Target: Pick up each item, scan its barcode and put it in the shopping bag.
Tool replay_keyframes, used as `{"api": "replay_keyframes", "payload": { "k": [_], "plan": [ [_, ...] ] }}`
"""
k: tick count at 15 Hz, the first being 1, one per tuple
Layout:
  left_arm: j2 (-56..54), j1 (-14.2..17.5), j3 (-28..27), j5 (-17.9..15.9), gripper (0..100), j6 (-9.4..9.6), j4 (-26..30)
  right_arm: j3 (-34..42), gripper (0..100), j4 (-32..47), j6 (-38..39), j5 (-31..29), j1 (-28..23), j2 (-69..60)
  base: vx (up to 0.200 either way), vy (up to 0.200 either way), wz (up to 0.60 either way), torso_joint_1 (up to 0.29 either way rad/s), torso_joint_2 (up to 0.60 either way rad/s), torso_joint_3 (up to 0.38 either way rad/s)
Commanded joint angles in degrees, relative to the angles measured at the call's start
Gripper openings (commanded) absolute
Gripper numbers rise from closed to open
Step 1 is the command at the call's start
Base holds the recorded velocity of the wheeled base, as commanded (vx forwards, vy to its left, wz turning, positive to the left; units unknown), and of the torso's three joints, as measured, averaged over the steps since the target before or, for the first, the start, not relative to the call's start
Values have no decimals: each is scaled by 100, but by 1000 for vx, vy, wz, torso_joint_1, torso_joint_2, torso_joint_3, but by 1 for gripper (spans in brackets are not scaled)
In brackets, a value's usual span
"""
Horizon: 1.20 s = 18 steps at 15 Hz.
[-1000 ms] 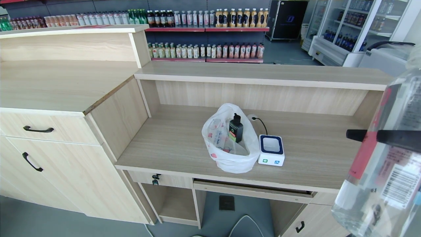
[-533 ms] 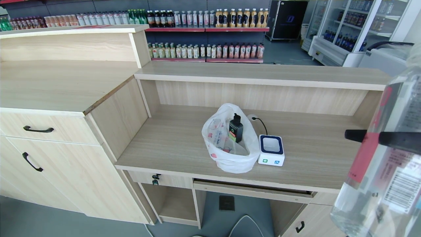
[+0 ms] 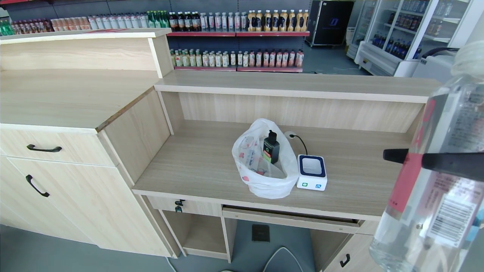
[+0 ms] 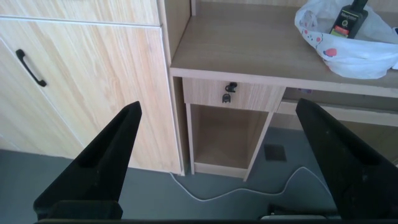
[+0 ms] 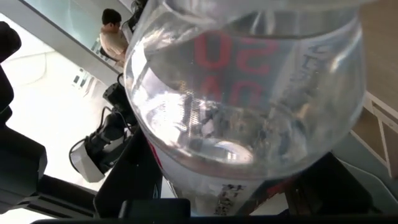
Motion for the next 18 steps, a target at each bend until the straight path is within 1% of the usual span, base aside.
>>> {"api": "replay_keyframes", "payload": {
  "k": [1,5,12,14,15,17,18],
  "plan": [
    [-2,1,0,0,100,0,-1,-99,0,-3,-14,3,112,178,0,0,0,0,0,0],
    [-2,1,0,0,100,0,-1,-151,0,-3,-120,3,288,284,0,0,0,0,0,0],
    [-2,1,0,0,100,0,-1,-99,0,6,-146,-6,279,292,0,0,0,0,0,0],
    [-2,1,0,0,100,0,-1,-125,0,-21,-304,-85,165,416,0,0,0,0,0,0],
    [-2,1,0,0,100,0,-1,-143,0,-38,-744,-322,-107,565,0,0,0,0,0,0],
    [-2,1,0,0,100,0,-1,-99,0,-100,-2308,-903,-846,1048,0,0,0,0,0,0],
    [-2,1,0,0,100,0,-1,-55,0,-223,-3125,-982,-1347,1321,0,0,0,0,0,0]
  ]
}}
